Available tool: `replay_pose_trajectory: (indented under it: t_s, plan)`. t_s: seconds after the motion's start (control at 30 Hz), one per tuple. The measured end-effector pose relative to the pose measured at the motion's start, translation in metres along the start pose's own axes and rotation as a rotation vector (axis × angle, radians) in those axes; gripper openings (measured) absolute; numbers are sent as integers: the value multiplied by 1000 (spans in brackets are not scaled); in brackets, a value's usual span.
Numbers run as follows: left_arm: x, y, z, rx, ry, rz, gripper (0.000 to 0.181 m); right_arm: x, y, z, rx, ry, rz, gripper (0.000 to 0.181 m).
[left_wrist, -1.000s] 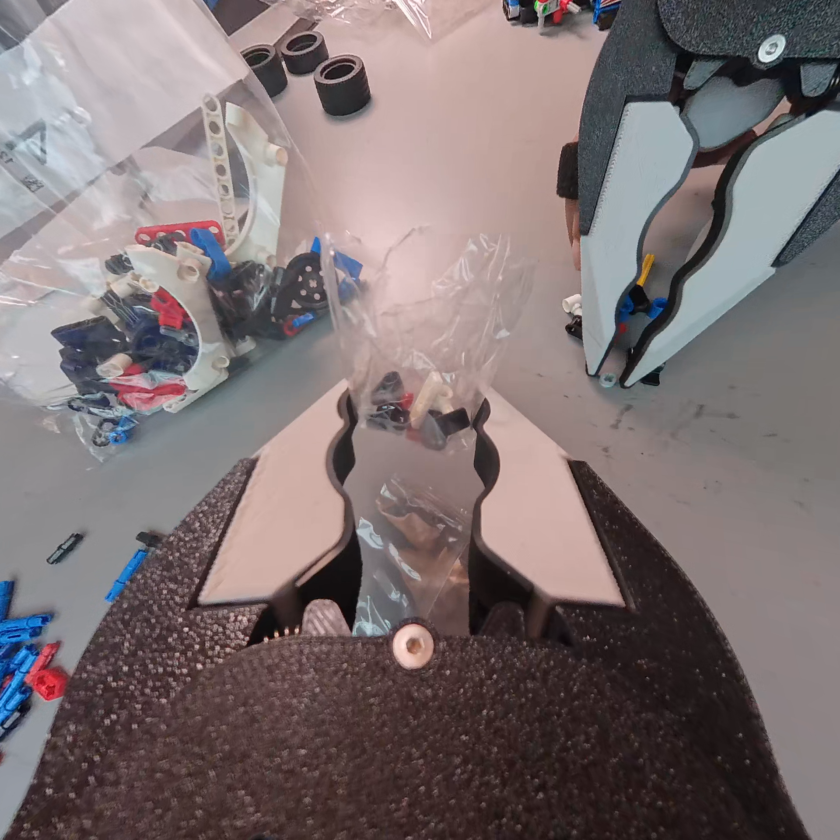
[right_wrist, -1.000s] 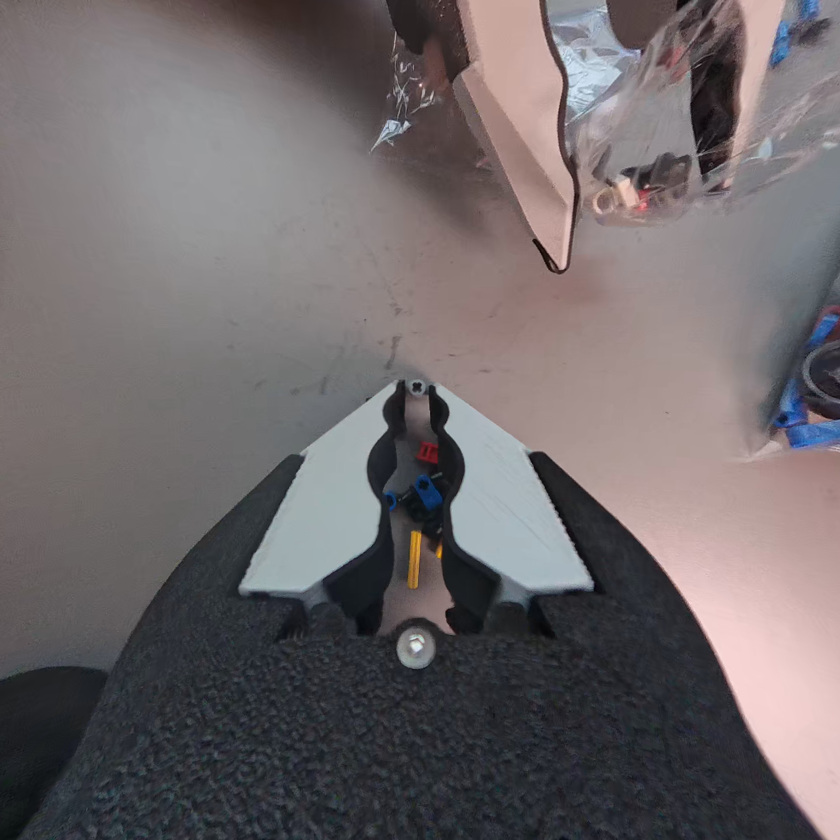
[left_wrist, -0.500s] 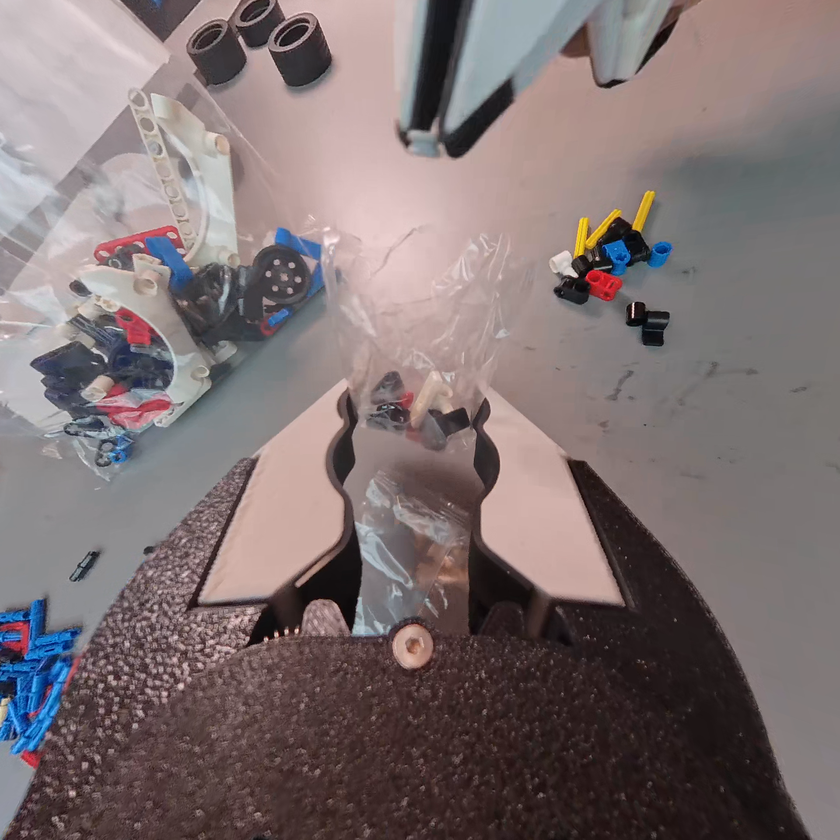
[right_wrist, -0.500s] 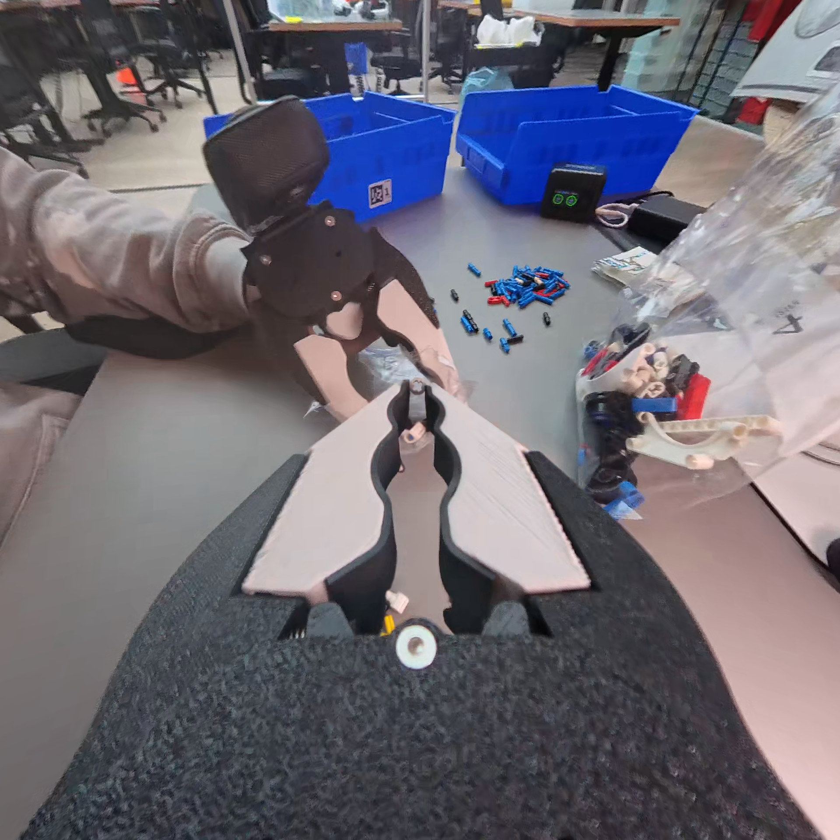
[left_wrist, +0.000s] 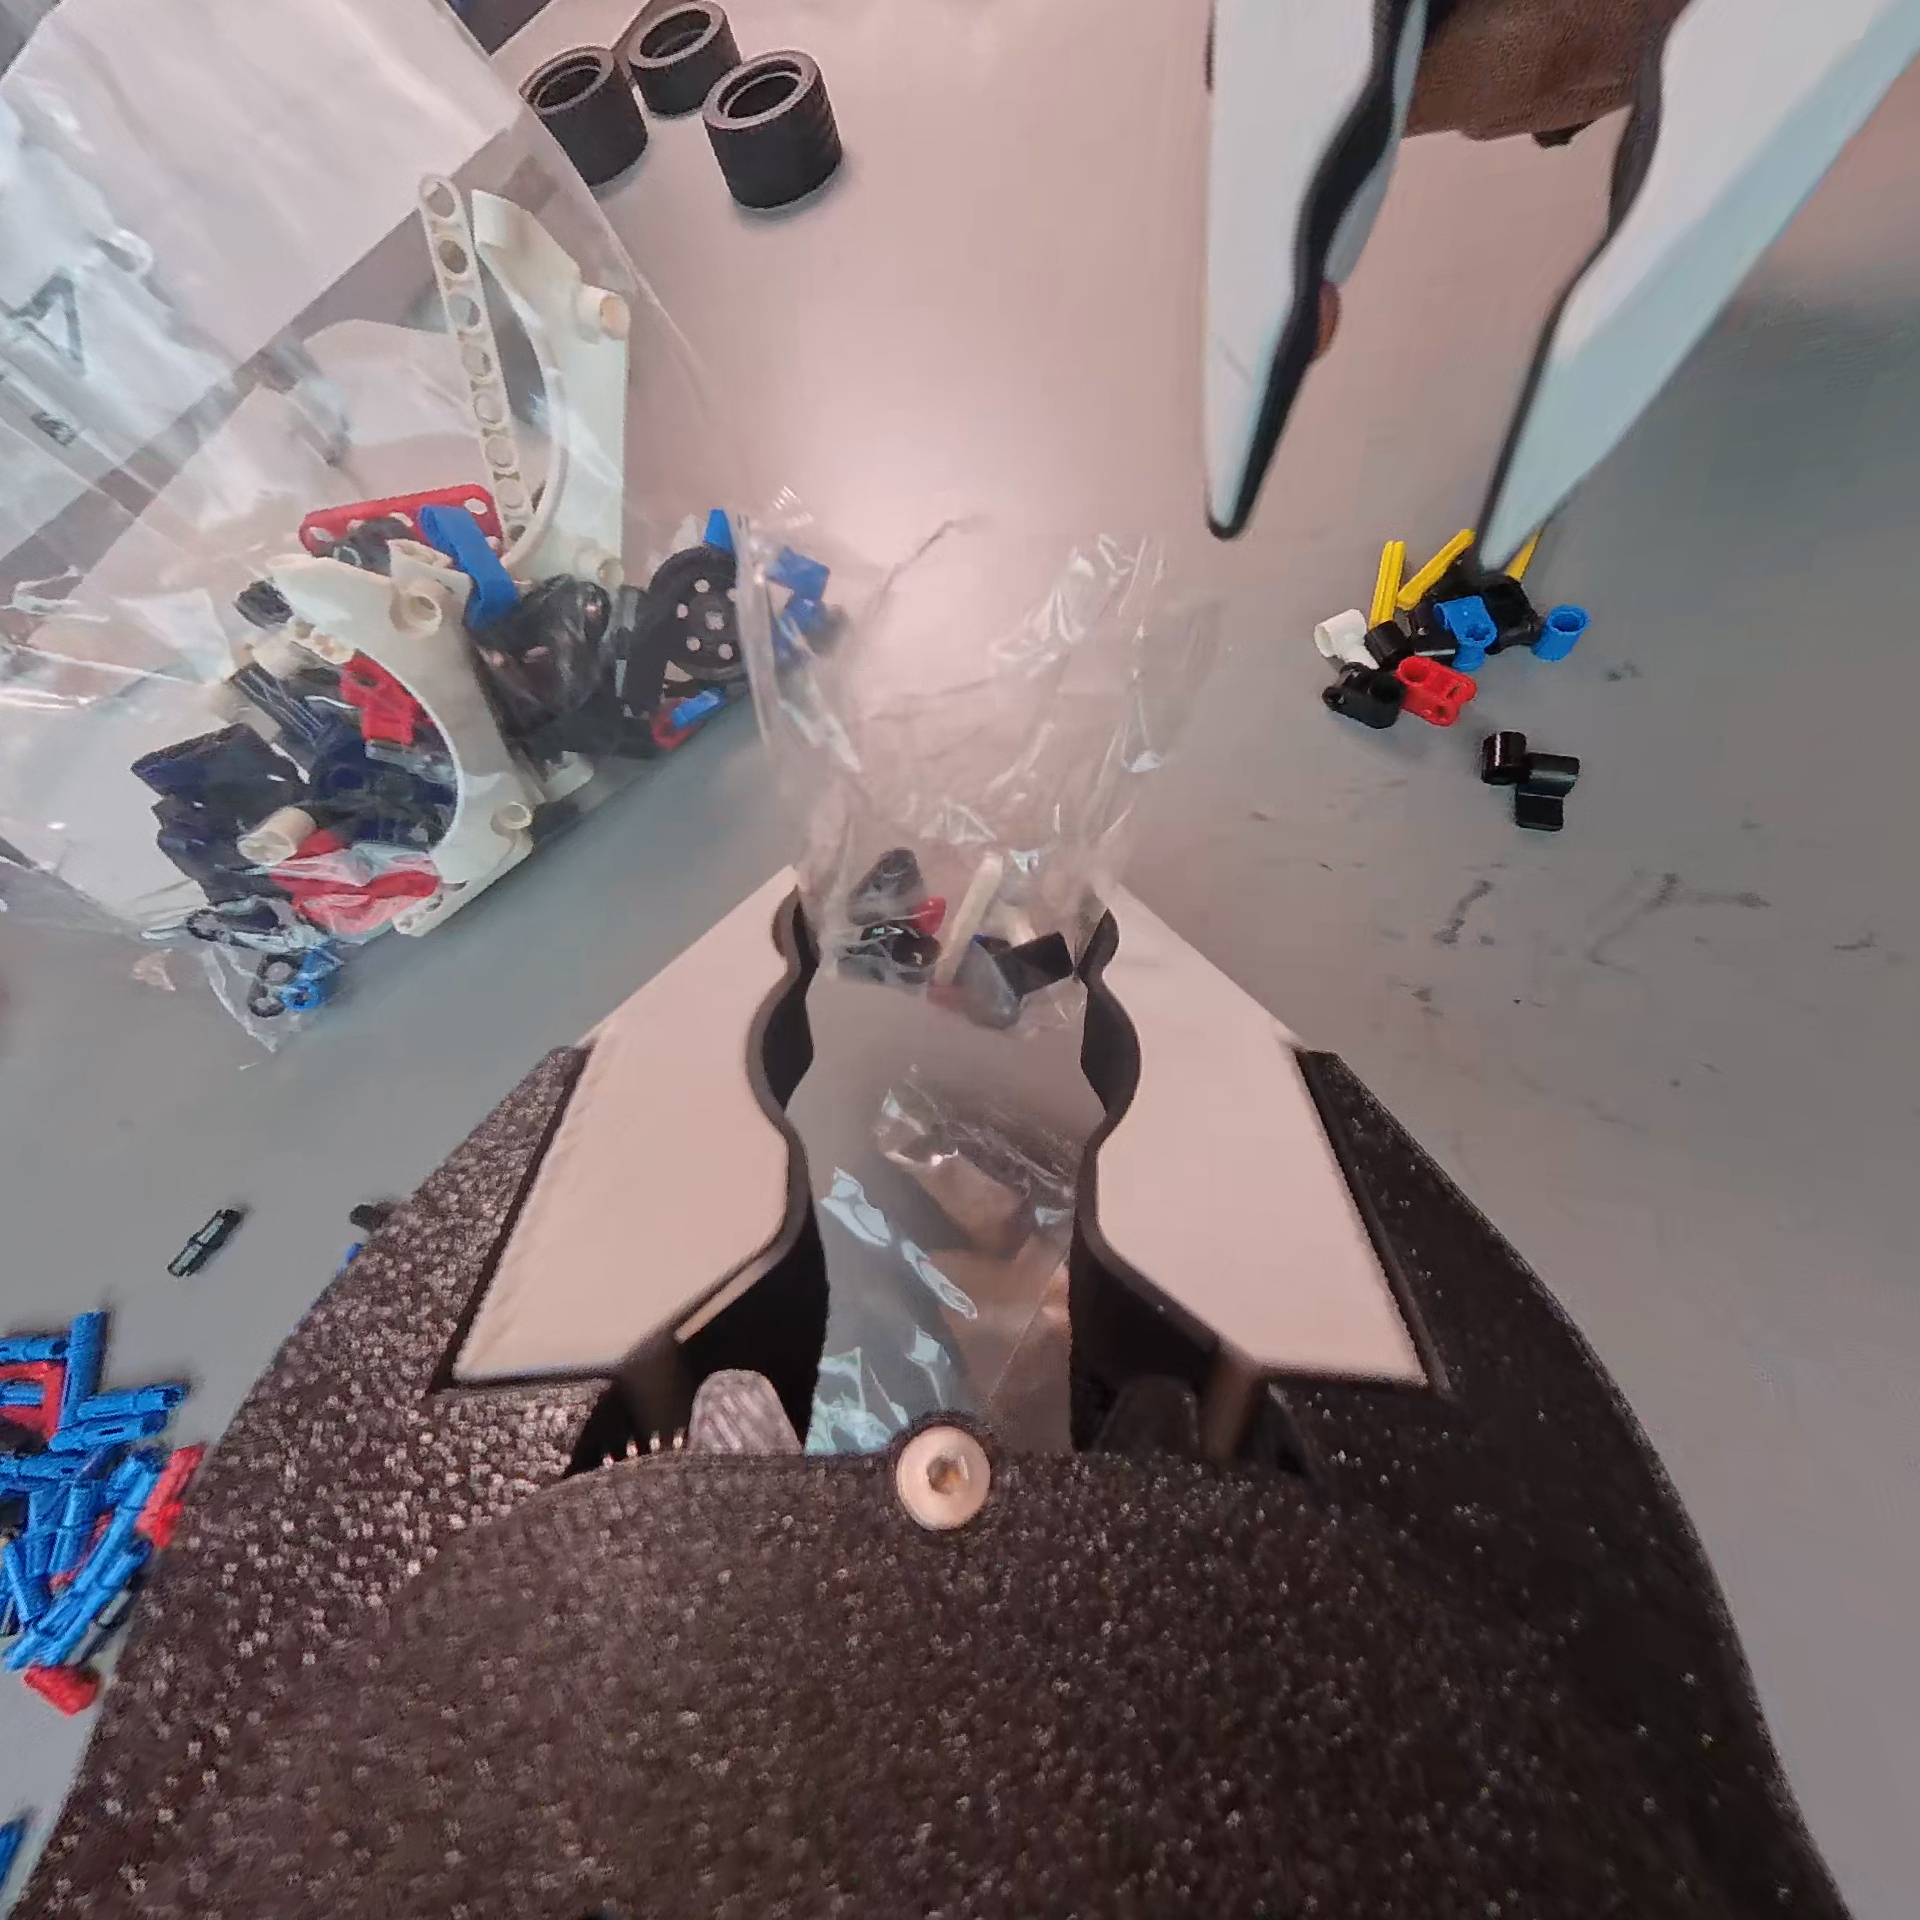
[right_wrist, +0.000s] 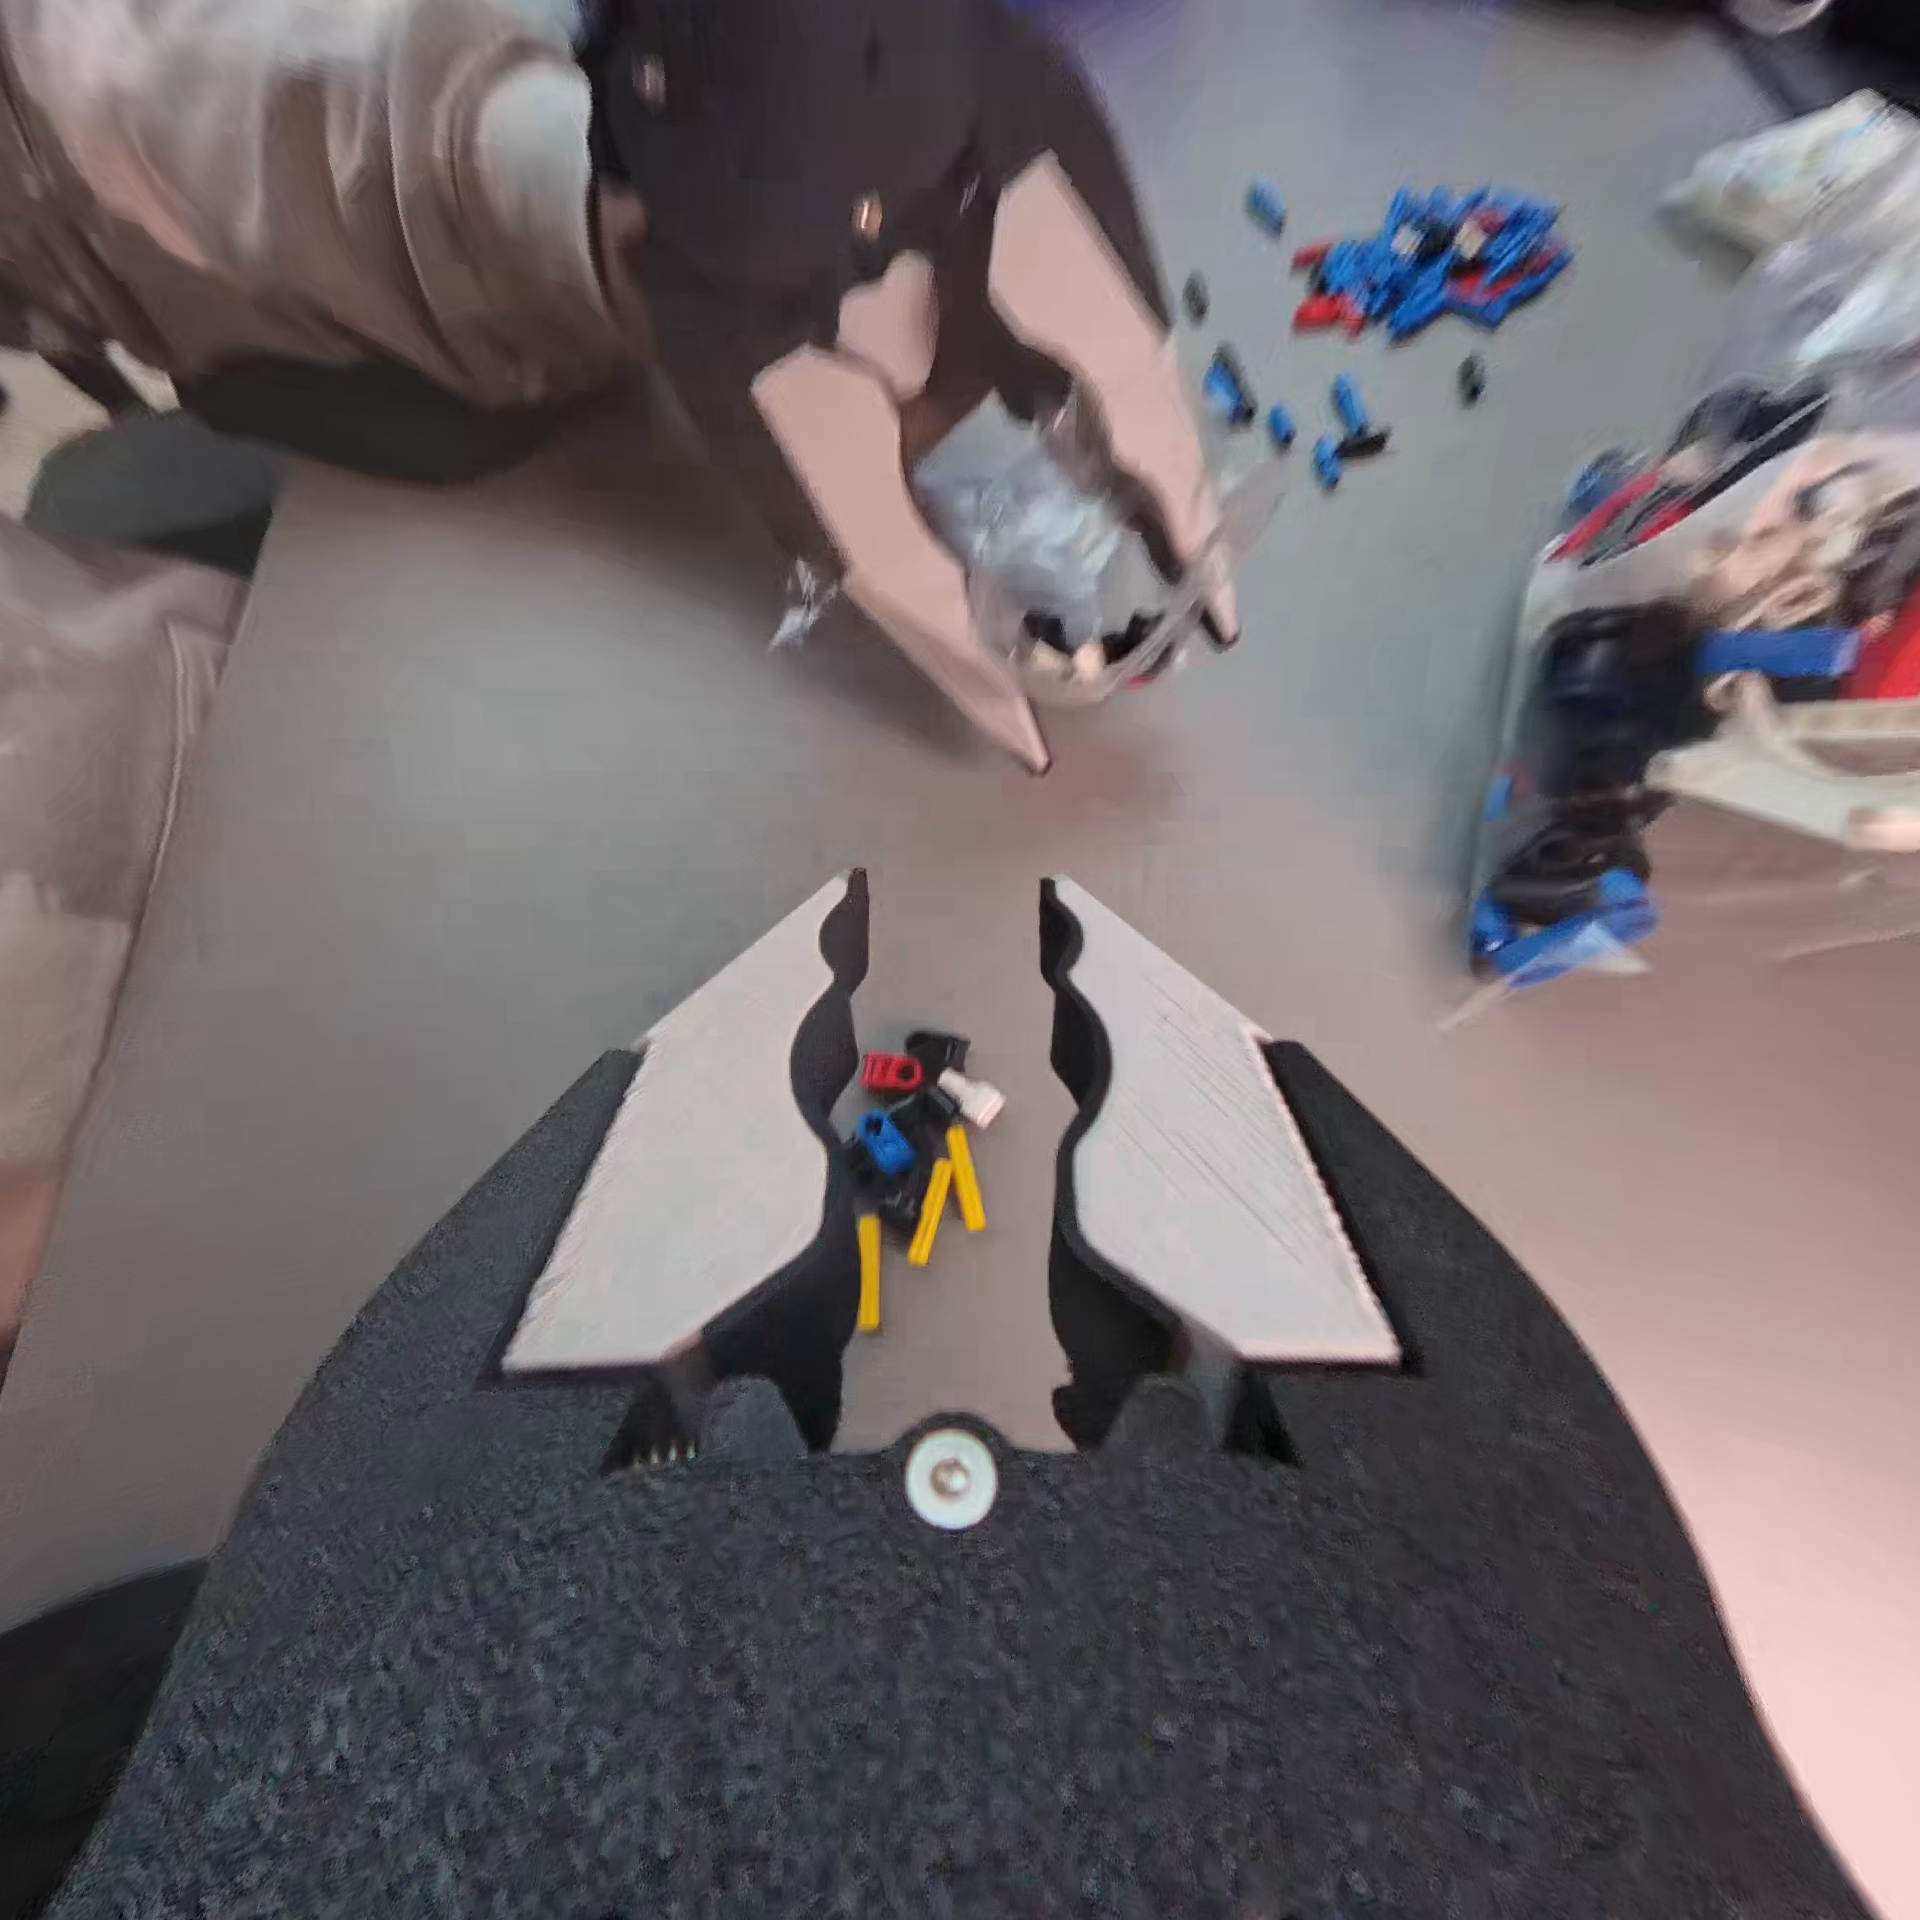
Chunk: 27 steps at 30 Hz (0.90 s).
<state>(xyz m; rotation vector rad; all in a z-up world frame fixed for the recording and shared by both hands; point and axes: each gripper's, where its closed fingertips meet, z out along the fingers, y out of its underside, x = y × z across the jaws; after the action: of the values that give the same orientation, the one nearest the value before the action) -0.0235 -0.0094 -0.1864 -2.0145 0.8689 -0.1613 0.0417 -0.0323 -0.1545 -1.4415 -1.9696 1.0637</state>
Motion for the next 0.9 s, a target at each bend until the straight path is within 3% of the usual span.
replay_pose_trajectory:
  t_s: [0.17,0.43,0.77,0.9]
  plan:
    - [-2,-1,0,5,-10,-5,49,-23,43,15,-314,-36,-73,36]
    - [-2,2,2,-6,-8,-1,49,-33,55,22,-458,-16,-165,23]
    - [0,2,2,-8,-3,2,49,-36,52,24,-420,-31,-176,15]
    - [-1,1,1,-6,-9,10,49,-28,9,14,-176,1,-173,15]
